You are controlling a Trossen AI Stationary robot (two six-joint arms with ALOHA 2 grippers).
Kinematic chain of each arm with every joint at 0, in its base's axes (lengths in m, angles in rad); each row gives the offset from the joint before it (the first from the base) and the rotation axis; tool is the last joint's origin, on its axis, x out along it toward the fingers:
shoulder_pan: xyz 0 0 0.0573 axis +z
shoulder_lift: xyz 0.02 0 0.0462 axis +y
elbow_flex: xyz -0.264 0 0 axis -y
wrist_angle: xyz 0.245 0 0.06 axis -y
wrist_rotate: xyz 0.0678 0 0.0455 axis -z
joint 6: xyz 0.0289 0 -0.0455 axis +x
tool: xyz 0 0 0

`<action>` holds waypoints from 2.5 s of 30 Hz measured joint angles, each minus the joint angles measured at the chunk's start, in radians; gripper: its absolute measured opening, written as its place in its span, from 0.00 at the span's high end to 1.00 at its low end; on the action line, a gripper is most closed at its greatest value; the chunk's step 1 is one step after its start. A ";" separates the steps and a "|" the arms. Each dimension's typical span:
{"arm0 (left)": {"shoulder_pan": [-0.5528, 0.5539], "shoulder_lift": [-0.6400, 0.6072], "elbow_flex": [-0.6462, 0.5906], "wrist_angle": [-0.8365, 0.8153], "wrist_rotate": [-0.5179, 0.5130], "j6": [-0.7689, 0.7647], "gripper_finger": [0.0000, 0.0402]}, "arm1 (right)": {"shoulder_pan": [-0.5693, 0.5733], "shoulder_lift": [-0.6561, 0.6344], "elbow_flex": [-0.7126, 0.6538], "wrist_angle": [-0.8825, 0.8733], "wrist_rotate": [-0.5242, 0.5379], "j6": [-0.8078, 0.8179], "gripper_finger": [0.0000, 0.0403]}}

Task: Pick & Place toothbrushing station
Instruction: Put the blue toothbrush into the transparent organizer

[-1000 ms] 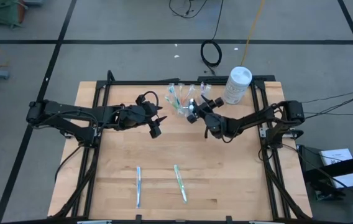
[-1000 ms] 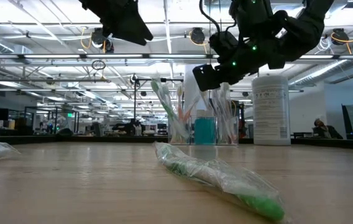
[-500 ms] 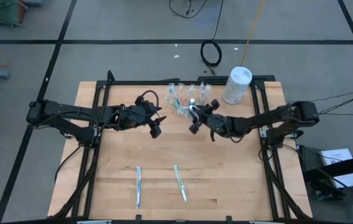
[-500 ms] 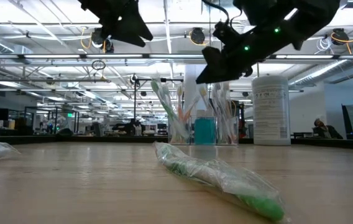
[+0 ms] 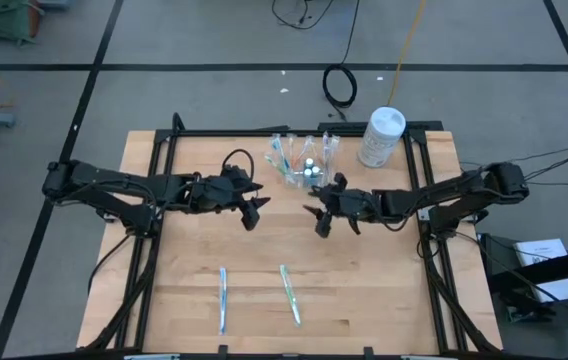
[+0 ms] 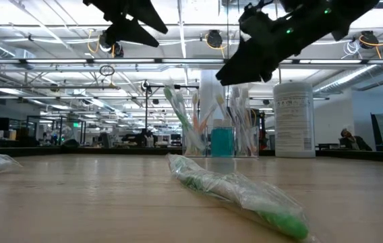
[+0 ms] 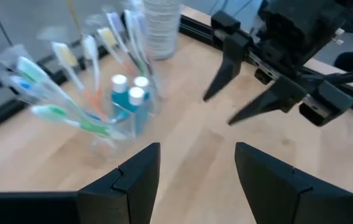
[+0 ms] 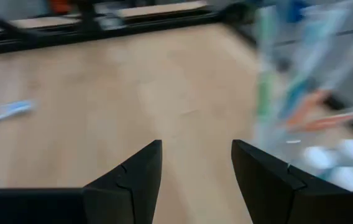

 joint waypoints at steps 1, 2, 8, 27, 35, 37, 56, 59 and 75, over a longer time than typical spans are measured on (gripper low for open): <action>-0.009 0.000 0.000 0.000 0.003 -0.013 0.47 | 0.008 -0.009 0.000 -0.018 -0.037 0.012 0.54; -0.019 0.000 0.000 0.000 0.003 -0.027 0.47 | 0.016 -0.017 0.000 -0.040 -0.070 0.025 0.54; -0.088 0.000 0.000 -0.006 0.002 -0.071 0.47 | 0.065 -0.019 0.000 -0.078 -0.136 0.046 0.54; -0.386 0.033 0.000 -0.336 -0.004 -0.598 0.47 | 0.103 -0.019 0.000 -0.078 -0.136 0.069 0.54; -0.533 0.182 0.000 -0.310 0.025 -0.812 0.47 | 0.103 -0.019 0.000 -0.083 -0.135 0.070 0.54; -0.560 0.220 0.000 -0.309 0.029 -0.852 0.47 | 0.103 -0.019 0.000 -0.085 -0.136 0.070 0.54; -0.683 0.393 0.000 -0.317 0.119 -1.307 0.47 | 0.101 -0.019 0.000 -0.085 -0.135 -0.128 0.54; -0.691 0.393 0.000 -0.328 0.119 -1.364 0.47 | 0.101 -0.019 0.000 -0.077 -0.135 -0.187 0.54; -0.695 0.504 0.005 -0.399 0.209 -1.605 0.47 | 0.101 -0.019 0.000 -0.070 -0.135 -0.307 0.54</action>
